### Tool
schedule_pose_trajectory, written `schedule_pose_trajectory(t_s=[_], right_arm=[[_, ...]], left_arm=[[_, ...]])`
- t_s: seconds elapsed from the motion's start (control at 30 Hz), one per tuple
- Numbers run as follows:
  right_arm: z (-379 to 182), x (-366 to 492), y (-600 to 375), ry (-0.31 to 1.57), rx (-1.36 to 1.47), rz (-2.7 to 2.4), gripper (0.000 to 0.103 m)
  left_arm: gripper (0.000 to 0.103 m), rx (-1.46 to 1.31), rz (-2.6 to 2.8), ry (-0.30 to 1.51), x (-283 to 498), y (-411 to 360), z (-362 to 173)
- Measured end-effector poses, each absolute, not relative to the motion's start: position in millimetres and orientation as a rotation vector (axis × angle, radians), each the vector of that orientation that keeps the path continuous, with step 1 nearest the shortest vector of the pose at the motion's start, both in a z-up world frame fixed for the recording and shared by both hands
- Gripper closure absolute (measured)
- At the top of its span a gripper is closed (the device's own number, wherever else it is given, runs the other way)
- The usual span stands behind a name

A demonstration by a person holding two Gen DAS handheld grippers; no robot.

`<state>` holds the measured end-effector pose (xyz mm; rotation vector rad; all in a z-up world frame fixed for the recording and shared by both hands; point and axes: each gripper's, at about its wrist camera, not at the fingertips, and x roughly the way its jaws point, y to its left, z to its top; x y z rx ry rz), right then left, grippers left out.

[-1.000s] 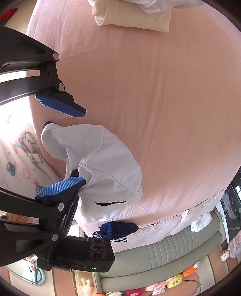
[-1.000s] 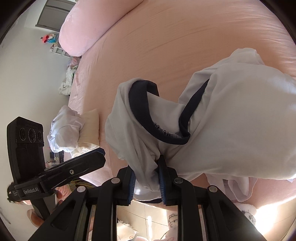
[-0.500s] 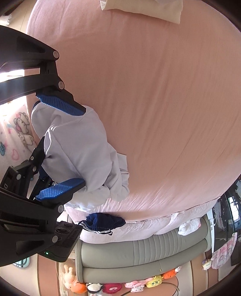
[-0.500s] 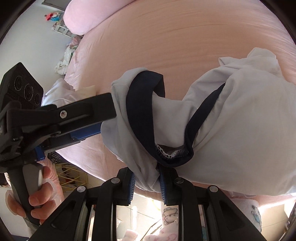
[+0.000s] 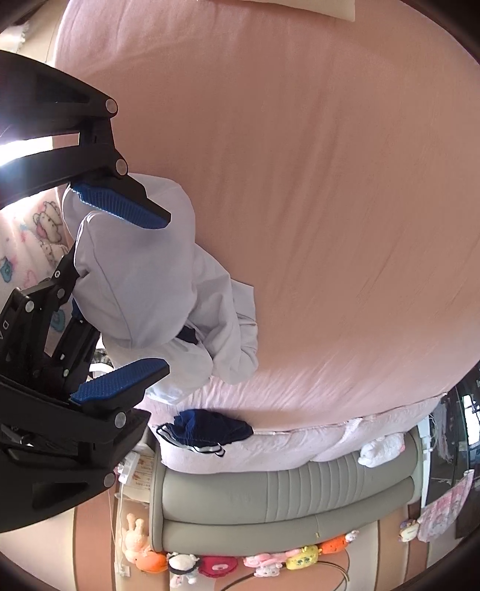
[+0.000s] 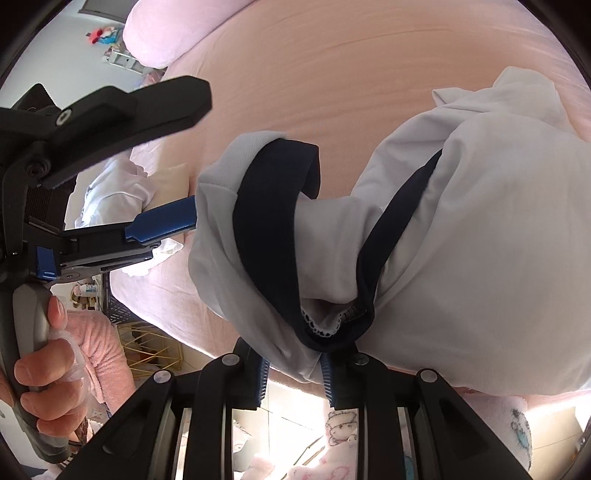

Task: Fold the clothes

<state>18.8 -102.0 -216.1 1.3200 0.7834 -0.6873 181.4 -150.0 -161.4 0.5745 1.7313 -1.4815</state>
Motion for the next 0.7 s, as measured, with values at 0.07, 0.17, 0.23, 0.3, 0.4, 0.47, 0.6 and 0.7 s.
schedule_pose_trajectory(t_s=[0.07, 0.17, 0.23, 0.3, 0.4, 0.47, 0.6, 0.7], right_arm=[[-215.9, 15.7, -102.5, 0.778, 1.325, -0.686, 0.079], [-214.5, 12.0, -102.7, 0.786, 1.325, -0.691, 0.079], [-213.6, 9.5, -102.8, 0.797, 1.323, -0.696, 0.079], [-212.1, 9.0, -106.9, 0.815, 1.324, -0.703, 0.079], [-205.5, 8.5, -109.8, 0.828, 1.331, -0.718, 0.079], [-200.4, 4.3, -110.2, 0.834, 1.333, -0.727, 0.073], [-183.5, -3.3, -108.3, 0.813, 1.321, -0.724, 0.065], [-168.8, -12.4, -103.2, 0.796, 1.304, -0.742, 0.060]], left_arm=[[0.032, 0.641, -1.474, 1.715, 174.6, -146.6, -166.3], [0.032, 0.679, -1.463, 1.656, 170.1, -140.4, -167.3], [0.032, 0.668, -1.458, 1.656, 171.4, -136.5, -168.6], [0.034, 0.646, -1.450, 1.671, 175.2, -132.4, -169.9], [0.043, 0.639, -1.435, 1.655, 181.1, -127.9, -168.5], [0.051, 0.630, -1.430, 1.647, 186.1, -124.5, -166.0], [0.061, 0.615, -1.415, 1.628, 197.4, -115.7, -164.3], [0.061, 0.627, -1.386, 1.627, 202.6, -108.7, -170.5]])
